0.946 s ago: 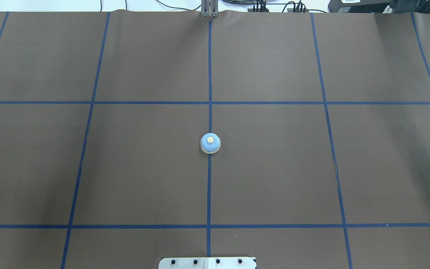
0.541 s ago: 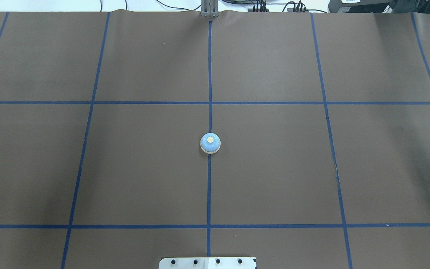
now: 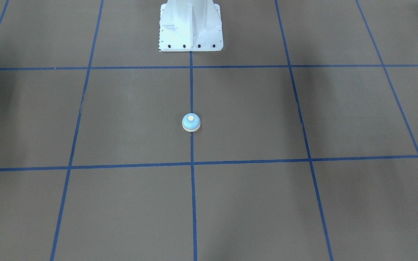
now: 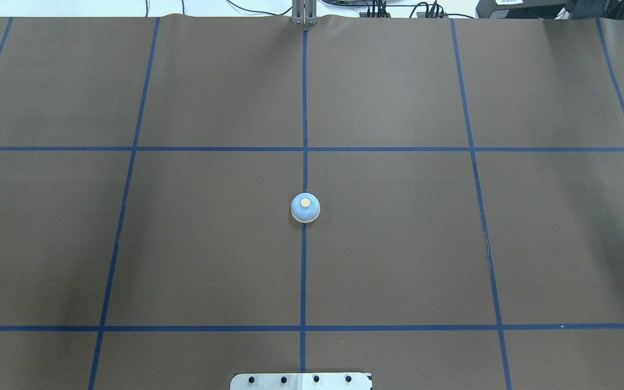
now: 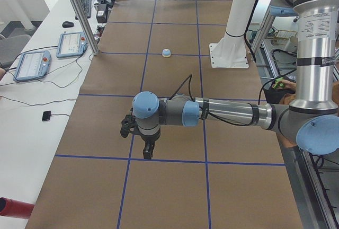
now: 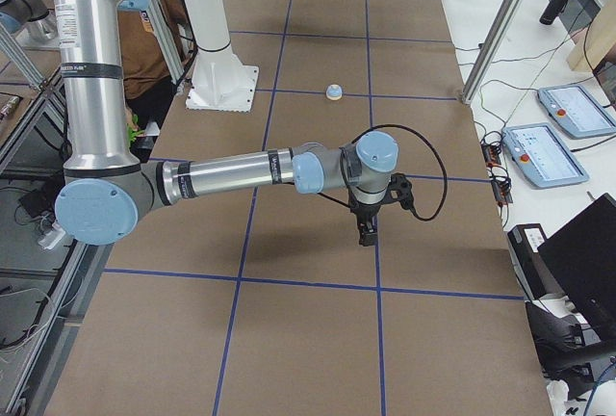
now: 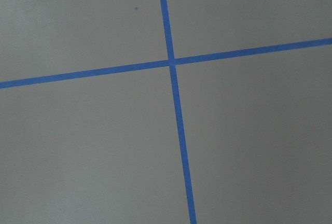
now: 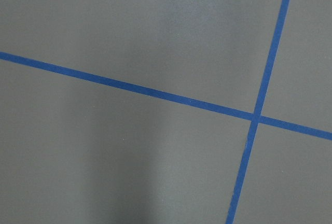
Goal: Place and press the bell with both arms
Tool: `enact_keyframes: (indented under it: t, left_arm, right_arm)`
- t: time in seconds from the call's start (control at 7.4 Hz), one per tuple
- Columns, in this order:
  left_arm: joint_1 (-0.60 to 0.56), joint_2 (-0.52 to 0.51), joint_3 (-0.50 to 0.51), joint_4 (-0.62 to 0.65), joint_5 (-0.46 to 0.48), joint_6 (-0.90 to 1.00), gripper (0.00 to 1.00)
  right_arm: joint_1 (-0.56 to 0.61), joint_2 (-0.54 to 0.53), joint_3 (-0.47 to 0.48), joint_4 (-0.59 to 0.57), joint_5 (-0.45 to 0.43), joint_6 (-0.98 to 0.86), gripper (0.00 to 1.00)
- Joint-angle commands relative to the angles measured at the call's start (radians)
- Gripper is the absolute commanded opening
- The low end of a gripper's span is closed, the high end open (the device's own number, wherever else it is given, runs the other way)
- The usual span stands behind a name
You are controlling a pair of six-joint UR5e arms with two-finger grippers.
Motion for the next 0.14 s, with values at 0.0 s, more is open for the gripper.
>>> enact_keyframes:
  t: [0.0]
  left_arm:
    - [-0.001,0.012,0.002,0.0,0.0,0.0,1.0]
  right_arm:
    - [0.0,0.0,-0.007,0.0,-0.008,-0.005,1.0]
